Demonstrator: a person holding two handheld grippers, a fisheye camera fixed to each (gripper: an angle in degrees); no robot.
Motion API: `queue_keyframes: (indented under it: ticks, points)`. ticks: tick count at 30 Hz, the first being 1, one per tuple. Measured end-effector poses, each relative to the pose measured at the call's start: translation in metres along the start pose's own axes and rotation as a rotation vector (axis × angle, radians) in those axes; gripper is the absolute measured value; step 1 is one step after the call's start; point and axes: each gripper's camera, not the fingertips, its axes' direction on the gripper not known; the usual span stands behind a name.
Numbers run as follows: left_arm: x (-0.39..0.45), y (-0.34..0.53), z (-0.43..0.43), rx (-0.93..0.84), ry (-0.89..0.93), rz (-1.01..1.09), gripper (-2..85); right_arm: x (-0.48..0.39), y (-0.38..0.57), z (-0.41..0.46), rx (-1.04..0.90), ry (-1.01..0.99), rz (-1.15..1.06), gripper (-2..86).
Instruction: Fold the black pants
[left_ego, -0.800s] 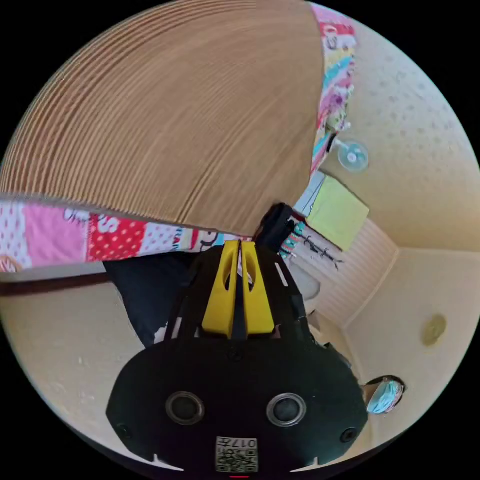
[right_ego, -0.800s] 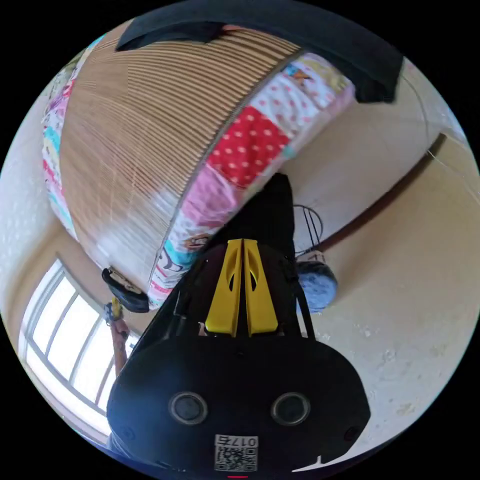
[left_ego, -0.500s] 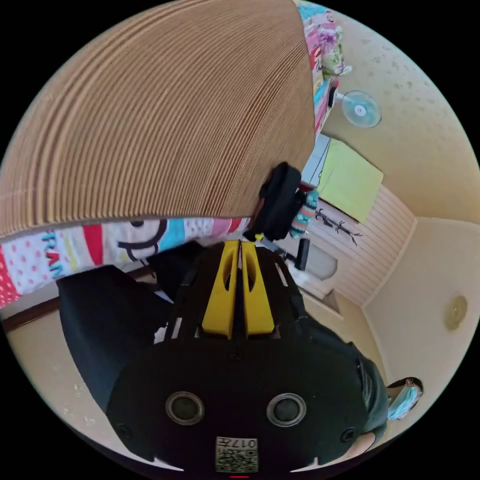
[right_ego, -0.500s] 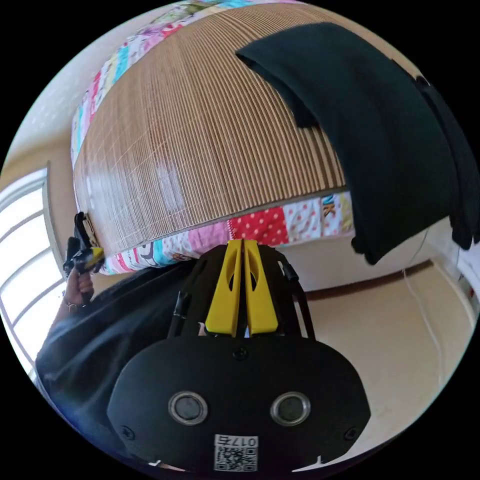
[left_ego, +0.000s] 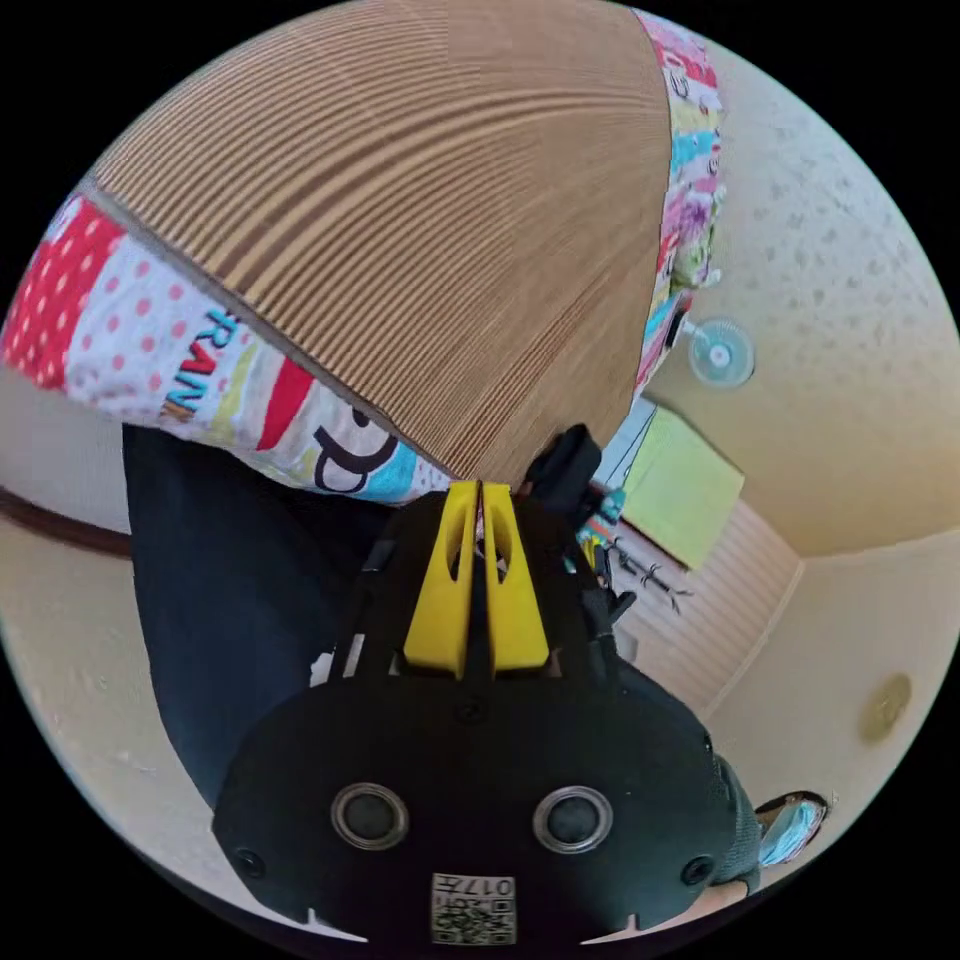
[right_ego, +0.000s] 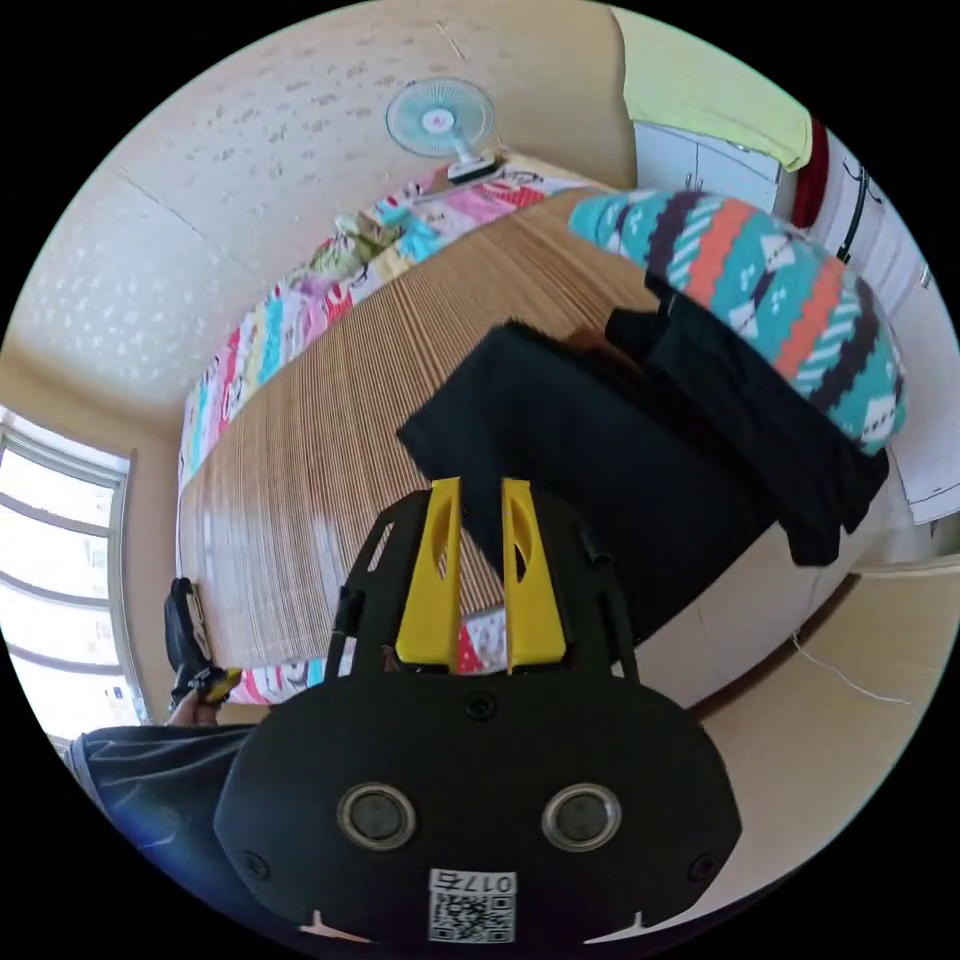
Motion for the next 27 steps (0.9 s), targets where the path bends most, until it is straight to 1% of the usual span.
queue_keyframes:
  ticks: [2,3,4,6,9,10,11,12,14,15,18,20,22,25,27]
  points:
    - [-0.022,0.016,-0.004,0.094,0.071,-0.085,-1.0,-0.005,-0.038,-0.025,0.075,0.021,-0.019,9.3]
    - [-0.027,0.019,-0.003,0.109,0.101,-0.097,-1.0,-0.006,-0.047,-0.029,0.081,0.034,-0.022,9.8]
    - [-0.034,0.024,-0.001,0.132,0.159,-0.111,-1.0,-0.006,-0.064,-0.03,0.065,0.066,-0.022,11.5]
    - [-0.04,0.03,-0.001,0.162,0.188,-0.117,-1.0,0.001,-0.087,-0.019,-0.014,0.116,0.009,13.5]
    - [-0.041,0.035,0.001,0.177,0.146,-0.11,-1.0,0.025,-0.104,0.038,-0.287,0.152,0.08,12.0]
    - [-0.041,0.036,0.004,0.173,0.139,-0.1,-1.0,0.043,-0.1,0.08,-0.515,0.146,0.166,9.5]
    - [-0.04,0.037,0.007,0.166,0.13,-0.09,-1.0,0.061,-0.089,0.12,-0.721,0.083,0.272,8.5]
    - [-0.039,0.037,0.009,0.163,0.124,-0.087,-1.0,0.067,-0.085,0.12,-0.712,0.05,0.315,8.0]
    - [-0.035,0.038,0.012,0.156,0.089,-0.064,-1.0,0.086,-0.078,0.099,-0.604,-0.062,0.436,6.6]
    - [-0.034,0.038,0.012,0.156,0.078,-0.058,-1.0,0.091,-0.077,0.096,-0.594,-0.089,0.456,6.5]
    - [-0.031,0.036,0.015,0.154,0.039,-0.044,-1.0,0.105,-0.073,0.085,-0.559,-0.175,0.448,6.6]
    - [-0.033,0.032,0.019,0.146,0.037,-0.049,-1.0,0.108,-0.077,0.078,-0.557,-0.216,0.388,7.8]
    - [-0.035,0.028,0.021,0.151,0.039,-0.06,-1.0,0.099,-0.084,0.075,-0.574,-0.199,0.28,8.8]
    - [-0.035,0.017,0.026,0.138,0.035,-0.068,-1.0,0.077,-0.098,0.073,-0.629,-0.075,0.104,9.3]
    - [-0.031,0.008,0.03,0.115,0.016,-0.059,-1.0,0.073,-0.104,0.077,-0.669,-0.018,0.066,8.5]
